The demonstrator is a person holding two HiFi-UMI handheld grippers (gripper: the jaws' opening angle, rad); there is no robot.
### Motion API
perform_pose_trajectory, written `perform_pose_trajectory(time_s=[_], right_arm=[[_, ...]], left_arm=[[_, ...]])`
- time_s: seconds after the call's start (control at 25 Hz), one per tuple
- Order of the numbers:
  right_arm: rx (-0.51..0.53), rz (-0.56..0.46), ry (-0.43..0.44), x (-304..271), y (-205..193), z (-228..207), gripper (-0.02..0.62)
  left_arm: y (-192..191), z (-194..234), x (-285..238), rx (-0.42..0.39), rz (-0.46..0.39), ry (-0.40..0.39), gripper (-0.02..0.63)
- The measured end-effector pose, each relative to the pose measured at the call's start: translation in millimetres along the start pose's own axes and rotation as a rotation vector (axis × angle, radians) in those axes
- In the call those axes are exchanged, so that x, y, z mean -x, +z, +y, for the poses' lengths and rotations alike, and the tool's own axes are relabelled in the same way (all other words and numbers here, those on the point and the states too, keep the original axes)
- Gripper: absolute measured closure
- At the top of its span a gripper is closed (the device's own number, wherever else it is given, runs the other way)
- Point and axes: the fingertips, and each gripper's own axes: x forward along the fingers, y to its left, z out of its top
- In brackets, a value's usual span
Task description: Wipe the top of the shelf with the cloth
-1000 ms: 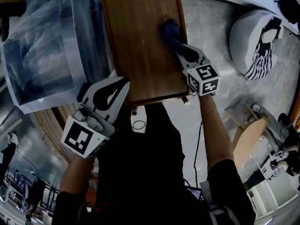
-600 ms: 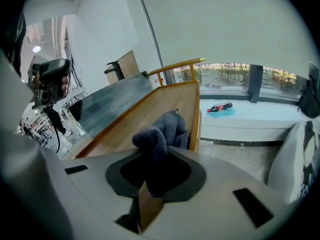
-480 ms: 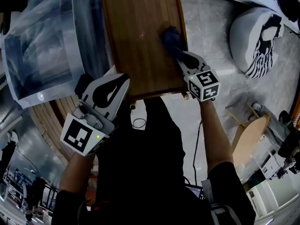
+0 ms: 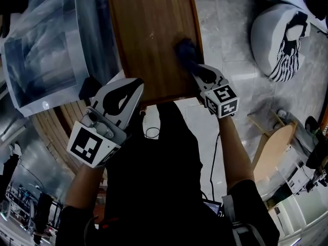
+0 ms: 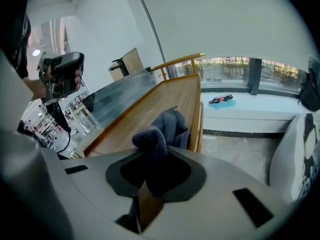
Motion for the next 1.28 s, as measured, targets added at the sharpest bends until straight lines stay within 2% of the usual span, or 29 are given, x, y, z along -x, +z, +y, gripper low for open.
perform_pose_trajectory(time_s=[0.56,0.76,0.84,0.96,1.28], right_arm=[[0.041,0.102,0.115,19,-31,27,0.535],[0.04,0.154,0.198,23,-38,45,0.535],[0.04,0.137,0.209,27,-30,51,0.535],[0.019,0.092,0.211,37,-10,60,0.535],[-0.006,-0.066,0.22,51,70,75,0.535]], left_arm=[[3,-6,-7,-0.001,0.0,-0.024,0.583],[1,-7,-6,0.013,0.018,-0.023,0.583],[1,-8,-5,0.013,0.035,-0.021,0.583],[17,-7,-6,-0.01,-0.011,-0.026,0.583],[57,8,4,-0.041,-0.055,-0.004,0.583]])
